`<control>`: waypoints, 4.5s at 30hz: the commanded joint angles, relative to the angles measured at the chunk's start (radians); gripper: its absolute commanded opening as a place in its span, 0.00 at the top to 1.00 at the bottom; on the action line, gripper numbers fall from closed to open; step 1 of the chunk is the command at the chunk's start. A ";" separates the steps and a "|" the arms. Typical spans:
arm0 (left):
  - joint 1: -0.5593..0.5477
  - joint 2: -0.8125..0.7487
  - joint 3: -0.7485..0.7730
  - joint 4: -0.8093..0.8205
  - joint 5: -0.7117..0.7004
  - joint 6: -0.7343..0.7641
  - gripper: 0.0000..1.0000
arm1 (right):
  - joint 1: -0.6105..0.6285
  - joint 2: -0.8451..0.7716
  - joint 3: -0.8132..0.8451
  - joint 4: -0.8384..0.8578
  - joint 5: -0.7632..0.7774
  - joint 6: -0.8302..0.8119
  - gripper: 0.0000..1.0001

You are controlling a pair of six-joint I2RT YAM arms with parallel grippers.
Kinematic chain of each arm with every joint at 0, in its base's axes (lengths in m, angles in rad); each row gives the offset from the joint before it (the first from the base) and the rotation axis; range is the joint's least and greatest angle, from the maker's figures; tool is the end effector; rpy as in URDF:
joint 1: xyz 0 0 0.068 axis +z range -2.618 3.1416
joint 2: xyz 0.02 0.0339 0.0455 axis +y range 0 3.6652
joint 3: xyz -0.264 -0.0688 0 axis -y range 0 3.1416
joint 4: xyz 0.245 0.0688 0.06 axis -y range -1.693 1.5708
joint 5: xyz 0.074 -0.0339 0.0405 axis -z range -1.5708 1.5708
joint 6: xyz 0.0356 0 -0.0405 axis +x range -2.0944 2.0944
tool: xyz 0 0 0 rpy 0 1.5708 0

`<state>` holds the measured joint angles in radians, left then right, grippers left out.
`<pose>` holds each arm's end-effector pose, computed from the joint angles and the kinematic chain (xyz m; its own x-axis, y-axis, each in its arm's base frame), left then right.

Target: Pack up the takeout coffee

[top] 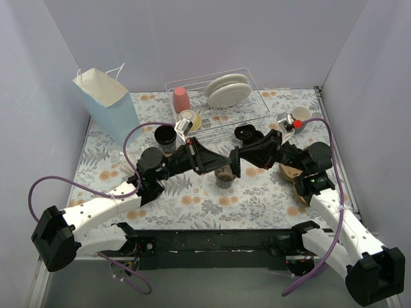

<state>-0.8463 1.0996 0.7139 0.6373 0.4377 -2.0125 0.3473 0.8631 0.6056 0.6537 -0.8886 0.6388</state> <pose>0.1561 -0.1992 0.3386 -0.9296 -0.1851 0.3186 -0.2571 -0.2937 -0.9207 0.1688 0.0905 0.3470 -0.2381 0.3136 -0.9192 -0.9292 0.2020 0.3096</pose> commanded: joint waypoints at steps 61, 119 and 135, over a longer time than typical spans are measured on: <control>0.055 -0.296 0.084 -0.763 -0.548 1.094 1.00 | 0.018 0.988 0.844 -1.097 1.255 -0.292 0.51; 0.079 -0.264 0.120 -0.789 -0.455 1.074 1.00 | 0.030 0.863 0.775 -1.048 1.148 -0.375 0.64; 0.081 -0.195 0.179 -0.878 -0.378 0.982 1.00 | 0.028 0.883 0.677 -1.037 1.271 -0.447 0.67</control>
<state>-0.7731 0.8982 0.8406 -0.2131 0.0448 -1.0222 0.3744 1.7977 1.3125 -0.4000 0.3191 0.2089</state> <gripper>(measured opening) 0.032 0.347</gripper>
